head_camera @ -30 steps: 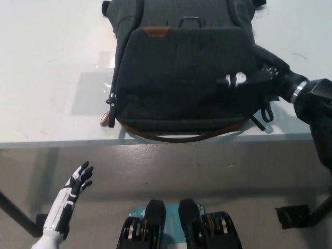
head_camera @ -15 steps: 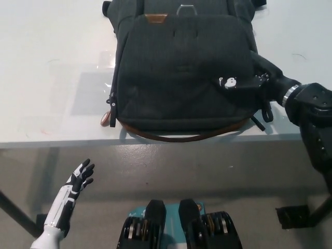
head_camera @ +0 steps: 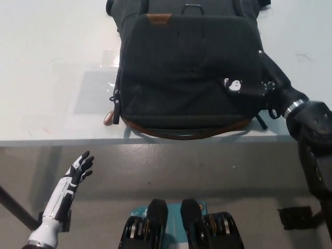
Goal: A bag is kept in the middle of the table with its flap loosely closed and the robot uses its right hand to adjust it and opens it
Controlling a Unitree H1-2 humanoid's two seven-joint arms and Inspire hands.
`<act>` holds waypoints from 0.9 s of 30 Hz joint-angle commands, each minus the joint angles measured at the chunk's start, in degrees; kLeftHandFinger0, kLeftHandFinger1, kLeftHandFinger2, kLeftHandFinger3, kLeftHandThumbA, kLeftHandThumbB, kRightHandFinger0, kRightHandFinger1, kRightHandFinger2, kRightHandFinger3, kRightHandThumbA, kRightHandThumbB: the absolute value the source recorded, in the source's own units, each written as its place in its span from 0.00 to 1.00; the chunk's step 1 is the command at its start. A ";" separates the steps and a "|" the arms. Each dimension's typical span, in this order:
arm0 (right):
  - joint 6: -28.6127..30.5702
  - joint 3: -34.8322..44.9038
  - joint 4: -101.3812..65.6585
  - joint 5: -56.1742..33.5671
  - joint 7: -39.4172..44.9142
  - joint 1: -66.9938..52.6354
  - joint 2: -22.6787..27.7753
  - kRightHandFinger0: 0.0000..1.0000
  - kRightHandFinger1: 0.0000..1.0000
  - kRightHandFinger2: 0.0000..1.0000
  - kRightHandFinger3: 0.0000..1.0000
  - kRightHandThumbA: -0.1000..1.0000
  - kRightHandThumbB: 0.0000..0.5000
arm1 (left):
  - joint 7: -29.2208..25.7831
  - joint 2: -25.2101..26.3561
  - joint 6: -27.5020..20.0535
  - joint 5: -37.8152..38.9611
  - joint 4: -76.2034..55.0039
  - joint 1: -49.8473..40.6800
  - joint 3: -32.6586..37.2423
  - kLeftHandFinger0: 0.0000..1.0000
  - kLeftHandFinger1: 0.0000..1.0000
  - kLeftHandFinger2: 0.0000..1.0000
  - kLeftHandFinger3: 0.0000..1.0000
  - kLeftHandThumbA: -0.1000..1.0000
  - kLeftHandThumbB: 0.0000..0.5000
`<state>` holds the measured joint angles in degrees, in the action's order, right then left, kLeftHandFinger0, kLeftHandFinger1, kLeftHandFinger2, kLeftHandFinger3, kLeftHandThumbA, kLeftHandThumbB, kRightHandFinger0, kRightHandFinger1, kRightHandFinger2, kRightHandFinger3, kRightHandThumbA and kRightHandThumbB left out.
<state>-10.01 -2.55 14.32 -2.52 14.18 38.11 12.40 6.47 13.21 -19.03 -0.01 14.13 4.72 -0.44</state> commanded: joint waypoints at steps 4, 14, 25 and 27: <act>11.02 1.10 -19.56 7.79 -5.19 -6.81 1.56 0.05 0.46 0.75 0.76 0.00 0.20 | 0.80 1.44 -2.00 -0.31 -0.63 1.40 -0.18 1.00 1.00 1.00 1.00 1.00 1.00; 12.60 -0.39 -29.63 3.28 1.94 -16.97 4.42 0.93 1.00 1.00 1.00 0.48 0.60 | 0.59 1.51 -2.01 -0.67 -0.09 1.85 -0.25 1.00 1.00 1.00 1.00 1.00 1.00; 9.90 -2.88 -27.51 -7.78 12.92 -20.24 11.71 1.00 1.00 1.00 1.00 1.00 1.00 | 0.72 1.77 -2.10 -0.58 0.56 3.24 -0.27 1.00 1.00 1.00 1.00 1.00 1.00; 9.28 -2.82 -27.42 -8.55 13.36 -20.53 11.82 1.00 1.00 1.00 1.00 1.00 1.00 | 0.64 1.79 -1.98 -0.53 0.57 3.42 -0.36 1.00 1.00 1.00 1.00 1.00 1.00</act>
<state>-2.58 -5.20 -12.60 -5.98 23.50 16.92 22.81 6.53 13.66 -19.05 -0.41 15.25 6.39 -0.46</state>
